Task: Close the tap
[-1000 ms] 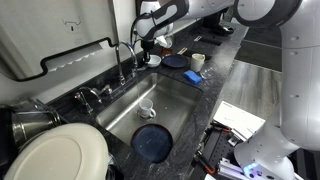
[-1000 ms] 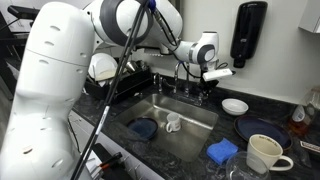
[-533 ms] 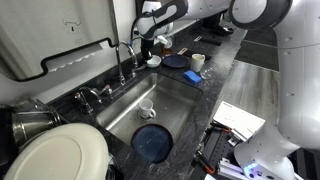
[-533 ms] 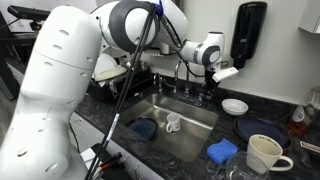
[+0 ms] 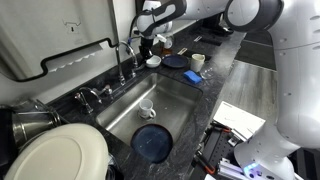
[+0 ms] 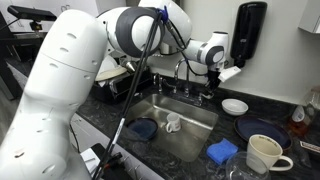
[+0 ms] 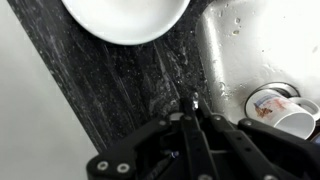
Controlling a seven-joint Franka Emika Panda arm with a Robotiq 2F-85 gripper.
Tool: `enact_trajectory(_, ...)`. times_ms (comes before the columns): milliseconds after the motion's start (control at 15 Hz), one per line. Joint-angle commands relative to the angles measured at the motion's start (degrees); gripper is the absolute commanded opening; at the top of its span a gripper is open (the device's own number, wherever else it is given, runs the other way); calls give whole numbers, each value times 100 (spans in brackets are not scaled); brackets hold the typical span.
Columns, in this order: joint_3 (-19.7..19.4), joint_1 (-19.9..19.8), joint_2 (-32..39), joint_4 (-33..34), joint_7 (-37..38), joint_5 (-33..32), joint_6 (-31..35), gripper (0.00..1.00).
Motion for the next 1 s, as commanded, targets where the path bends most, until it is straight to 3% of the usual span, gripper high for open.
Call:
enact_trajectory(0,161,-72,229,355,-846,53,-307,2)
enact_trajectory(867,134,-54,366,638,-1075,9,-553,2)
enact_trajectory(933,138,-61,355,625,-1104,19,-549,14)
